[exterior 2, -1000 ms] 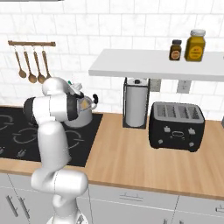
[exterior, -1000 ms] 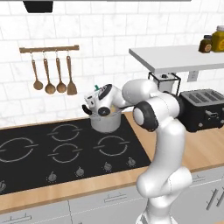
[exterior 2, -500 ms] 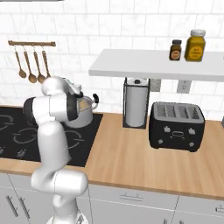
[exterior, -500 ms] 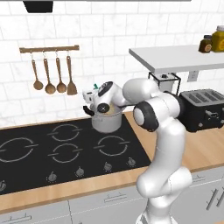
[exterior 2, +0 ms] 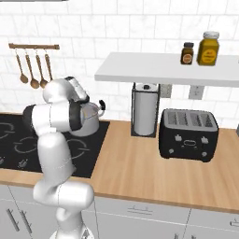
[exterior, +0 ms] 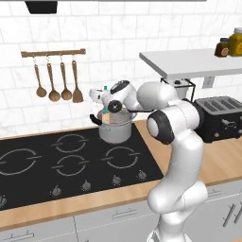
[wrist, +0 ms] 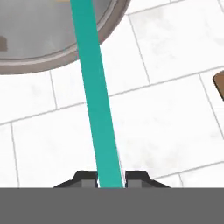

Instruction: Put the sweet potato and lemon wedge in the pot. Retrieve the spatula and lightly stir the vegetables in the pot.

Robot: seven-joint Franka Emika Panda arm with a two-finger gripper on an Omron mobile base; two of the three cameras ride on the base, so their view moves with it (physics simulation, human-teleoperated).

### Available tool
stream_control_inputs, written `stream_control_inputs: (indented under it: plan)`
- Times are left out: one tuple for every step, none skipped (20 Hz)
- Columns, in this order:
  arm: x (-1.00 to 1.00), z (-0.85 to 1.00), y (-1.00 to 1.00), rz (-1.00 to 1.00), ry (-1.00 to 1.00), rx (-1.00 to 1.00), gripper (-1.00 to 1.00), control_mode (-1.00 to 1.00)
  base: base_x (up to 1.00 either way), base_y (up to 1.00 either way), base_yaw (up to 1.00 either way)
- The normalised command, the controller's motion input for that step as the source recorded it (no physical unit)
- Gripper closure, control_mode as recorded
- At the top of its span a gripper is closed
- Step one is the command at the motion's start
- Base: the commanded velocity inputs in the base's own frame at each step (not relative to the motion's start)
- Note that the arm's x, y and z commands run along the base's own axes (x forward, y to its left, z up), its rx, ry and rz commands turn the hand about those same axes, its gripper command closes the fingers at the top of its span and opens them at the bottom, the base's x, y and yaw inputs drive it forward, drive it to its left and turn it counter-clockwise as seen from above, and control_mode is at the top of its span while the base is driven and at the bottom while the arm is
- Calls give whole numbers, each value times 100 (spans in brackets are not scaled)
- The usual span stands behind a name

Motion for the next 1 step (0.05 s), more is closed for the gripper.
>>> stream_control_inputs:
  plan:
    - [0, 88, -5, -1, -31, 0, 100, -100, 0, 0, 0]
